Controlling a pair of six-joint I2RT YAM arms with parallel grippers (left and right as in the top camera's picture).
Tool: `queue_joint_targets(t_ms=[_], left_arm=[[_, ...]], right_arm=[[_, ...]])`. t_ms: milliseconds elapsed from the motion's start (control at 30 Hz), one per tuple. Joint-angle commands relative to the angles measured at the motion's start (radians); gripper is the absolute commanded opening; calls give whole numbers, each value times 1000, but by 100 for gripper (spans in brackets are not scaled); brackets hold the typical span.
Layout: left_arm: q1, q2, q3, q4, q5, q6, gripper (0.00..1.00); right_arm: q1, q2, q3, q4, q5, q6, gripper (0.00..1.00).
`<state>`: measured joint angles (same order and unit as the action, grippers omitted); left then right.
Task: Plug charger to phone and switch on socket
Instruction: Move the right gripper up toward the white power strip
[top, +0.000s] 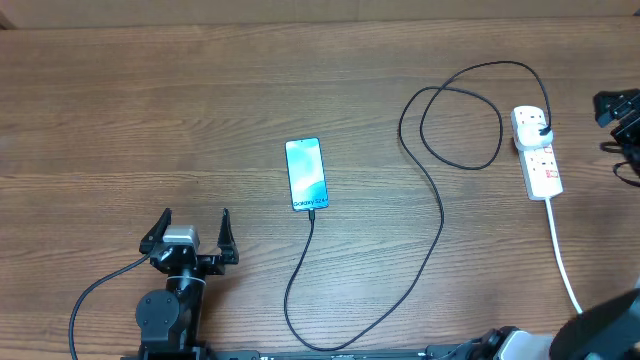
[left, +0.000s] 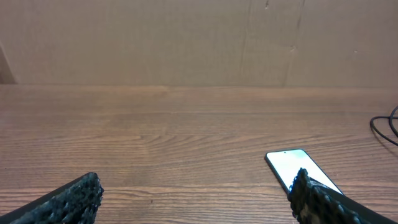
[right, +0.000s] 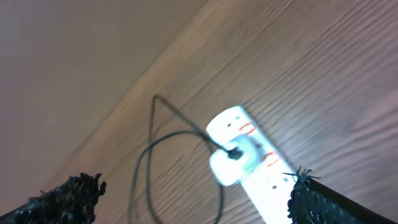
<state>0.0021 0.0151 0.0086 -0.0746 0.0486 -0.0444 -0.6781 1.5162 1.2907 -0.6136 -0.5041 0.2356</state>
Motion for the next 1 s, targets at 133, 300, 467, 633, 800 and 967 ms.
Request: queue_joint_targets(t_ms=[133, 300, 467, 633, 800, 967], left_arm=[[6, -11, -4, -2, -4, 23, 100], [6, -11, -4, -2, -4, 23, 100], [6, -11, -4, -2, -4, 23, 100], [6, -11, -4, -2, -4, 23, 99], [6, -11, -4, -2, -4, 23, 100], [6, -11, -4, -2, -4, 23, 100]], right_arm=[[14, 64, 34, 78, -178, 2, 100], [16, 71, 34, 119, -141, 9, 100], [17, 137, 34, 131, -66, 60, 100], [17, 221, 34, 158, -66, 60, 100], [23, 298, 34, 171, -66, 52, 100], [61, 343, 34, 179, -65, 46, 100]])
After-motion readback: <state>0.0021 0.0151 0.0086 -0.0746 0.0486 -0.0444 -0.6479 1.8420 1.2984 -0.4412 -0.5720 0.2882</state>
